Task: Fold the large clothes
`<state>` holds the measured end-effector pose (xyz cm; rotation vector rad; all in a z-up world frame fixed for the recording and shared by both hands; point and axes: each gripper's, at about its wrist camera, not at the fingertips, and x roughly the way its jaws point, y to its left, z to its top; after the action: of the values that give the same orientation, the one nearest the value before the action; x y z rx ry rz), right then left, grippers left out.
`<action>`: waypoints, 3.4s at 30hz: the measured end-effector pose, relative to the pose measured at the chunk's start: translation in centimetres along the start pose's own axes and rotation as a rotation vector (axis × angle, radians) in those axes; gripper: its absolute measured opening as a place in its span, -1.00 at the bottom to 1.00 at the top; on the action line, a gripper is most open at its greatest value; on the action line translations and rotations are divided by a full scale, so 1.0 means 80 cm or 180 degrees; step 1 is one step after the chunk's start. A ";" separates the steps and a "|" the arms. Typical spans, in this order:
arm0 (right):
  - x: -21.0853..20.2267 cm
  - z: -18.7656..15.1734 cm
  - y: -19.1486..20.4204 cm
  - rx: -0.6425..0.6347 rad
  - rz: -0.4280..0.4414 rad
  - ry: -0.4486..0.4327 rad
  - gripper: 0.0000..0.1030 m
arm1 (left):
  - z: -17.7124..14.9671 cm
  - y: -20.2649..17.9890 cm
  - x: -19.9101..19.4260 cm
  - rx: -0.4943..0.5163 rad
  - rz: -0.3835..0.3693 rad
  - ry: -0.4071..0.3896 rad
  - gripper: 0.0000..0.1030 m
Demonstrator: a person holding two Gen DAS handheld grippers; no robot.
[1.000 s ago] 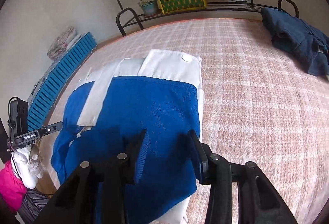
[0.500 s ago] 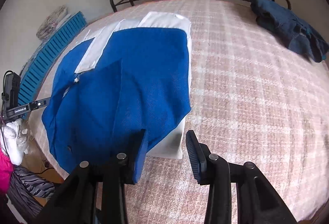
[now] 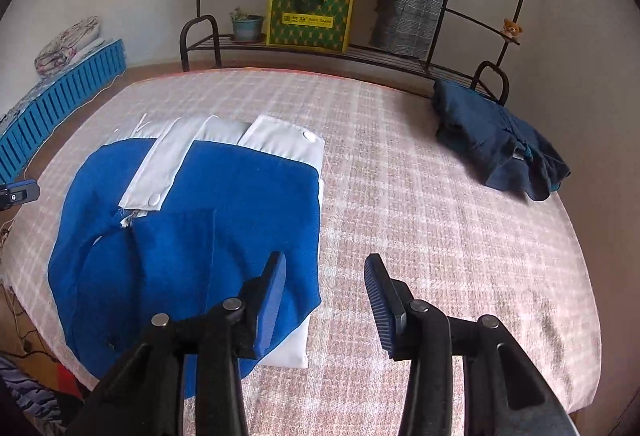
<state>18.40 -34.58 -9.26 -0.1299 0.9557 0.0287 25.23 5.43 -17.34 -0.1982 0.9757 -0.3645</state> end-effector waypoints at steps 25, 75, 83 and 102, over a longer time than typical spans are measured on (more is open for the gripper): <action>0.162 -0.015 -0.097 0.1470 0.1986 0.0680 0.57 | 0.009 0.095 0.126 -0.1828 -0.1419 0.0726 0.25; 0.198 0.059 0.028 0.0775 0.1735 0.0647 -0.19 | 0.043 -0.017 0.129 -0.0421 -0.0391 0.0402 -0.11; 0.137 0.075 0.067 0.0235 0.1224 0.0384 -0.52 | 0.047 -0.086 0.076 0.0277 -0.0099 0.0052 -0.36; 0.028 0.058 0.026 0.0137 0.0792 0.0022 -0.56 | 0.033 -0.194 0.038 0.0736 -0.0375 -0.0205 -0.38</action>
<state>23.28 -32.02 -8.67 0.0294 0.9742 0.2368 25.68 -10.02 -13.19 -0.0567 0.8527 -0.5720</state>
